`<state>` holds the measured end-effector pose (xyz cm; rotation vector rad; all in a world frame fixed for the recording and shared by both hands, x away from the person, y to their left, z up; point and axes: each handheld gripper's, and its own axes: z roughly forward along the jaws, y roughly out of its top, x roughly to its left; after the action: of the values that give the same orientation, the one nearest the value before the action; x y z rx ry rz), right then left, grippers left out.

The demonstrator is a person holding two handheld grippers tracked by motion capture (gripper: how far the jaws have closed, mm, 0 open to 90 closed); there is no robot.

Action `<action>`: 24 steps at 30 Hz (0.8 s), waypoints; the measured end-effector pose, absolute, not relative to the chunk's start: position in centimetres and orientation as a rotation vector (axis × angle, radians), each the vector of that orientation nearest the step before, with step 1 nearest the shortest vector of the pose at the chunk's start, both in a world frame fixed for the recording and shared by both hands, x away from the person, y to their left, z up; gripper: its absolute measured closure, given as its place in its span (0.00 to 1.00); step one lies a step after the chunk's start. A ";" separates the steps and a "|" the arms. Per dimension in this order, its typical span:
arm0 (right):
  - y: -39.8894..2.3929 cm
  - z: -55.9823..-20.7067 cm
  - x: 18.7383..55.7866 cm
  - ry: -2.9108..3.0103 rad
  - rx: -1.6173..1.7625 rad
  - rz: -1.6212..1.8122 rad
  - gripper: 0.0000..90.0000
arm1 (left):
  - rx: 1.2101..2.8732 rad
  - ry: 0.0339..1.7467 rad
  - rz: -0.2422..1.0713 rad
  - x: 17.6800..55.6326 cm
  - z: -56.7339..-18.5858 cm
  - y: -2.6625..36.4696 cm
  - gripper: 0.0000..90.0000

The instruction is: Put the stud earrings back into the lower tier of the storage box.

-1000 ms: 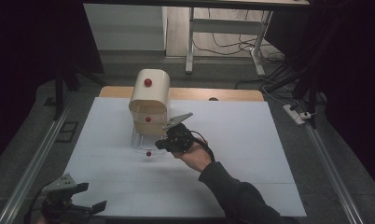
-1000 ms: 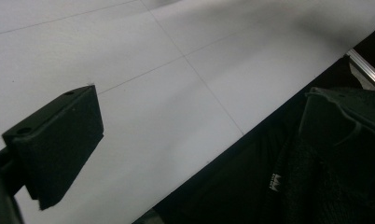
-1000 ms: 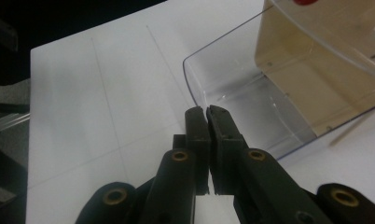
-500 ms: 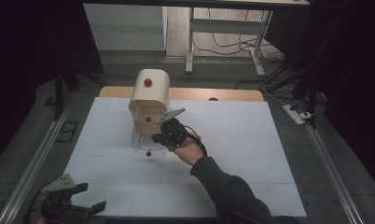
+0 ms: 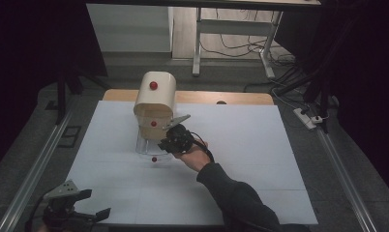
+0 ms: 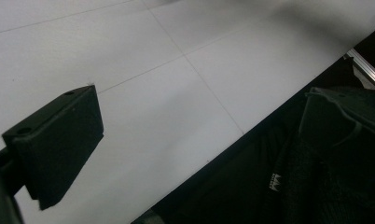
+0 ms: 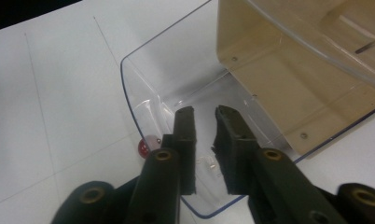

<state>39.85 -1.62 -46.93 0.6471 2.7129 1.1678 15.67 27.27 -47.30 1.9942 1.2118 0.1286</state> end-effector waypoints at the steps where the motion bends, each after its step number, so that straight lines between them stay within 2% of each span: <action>1: -1.7 -46.8 39.8 2.711 0.647 1.172 0.80 | 1.995 1.211 0.129 15.7 -47.3 27.3 0.00; 5: -1.9 -46.4 39.4 2.708 0.645 1.175 0.74 | 1.994 1.209 0.131 15.7 -47.3 27.3 0.00; 6: -2.1 -46.1 39.2 2.713 0.653 1.172 0.69 | 1.994 1.209 0.131 15.7 -47.3 27.3 0.00; 10: -2.6 -45.8 38.9 2.716 0.673 1.187 0.58 | 1.995 1.210 0.132 15.7 -47.3 27.3 0.00; 11: -2.6 -45.8 38.9 2.716 0.673 1.187 0.58 | 1.995 1.210 0.132 15.7 -47.3 27.3 0.00; 12: -3.0 -45.6 38.8 2.717 0.682 1.190 0.53 | 1.994 1.211 0.132 15.7 -47.3 27.3 0.00; 15: -3.4 -45.4 38.6 2.718 0.685 1.190 0.47 | 1.991 1.213 0.130 15.7 -47.3 27.3 0.00; 17: -4.0 -45.1 38.3 2.708 0.683 1.201 0.40 | 1.992 1.213 0.131 15.7 -47.3 27.3 0.00; 24: -5.2 -45.0 37.6 2.723 0.678 1.203 0.29 | 1.987 1.213 0.130 15.7 -47.3 27.3 0.00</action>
<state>37.60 -5.19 -44.95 0.6782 2.7233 1.2027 15.67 27.31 -47.28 1.9873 1.2127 0.1297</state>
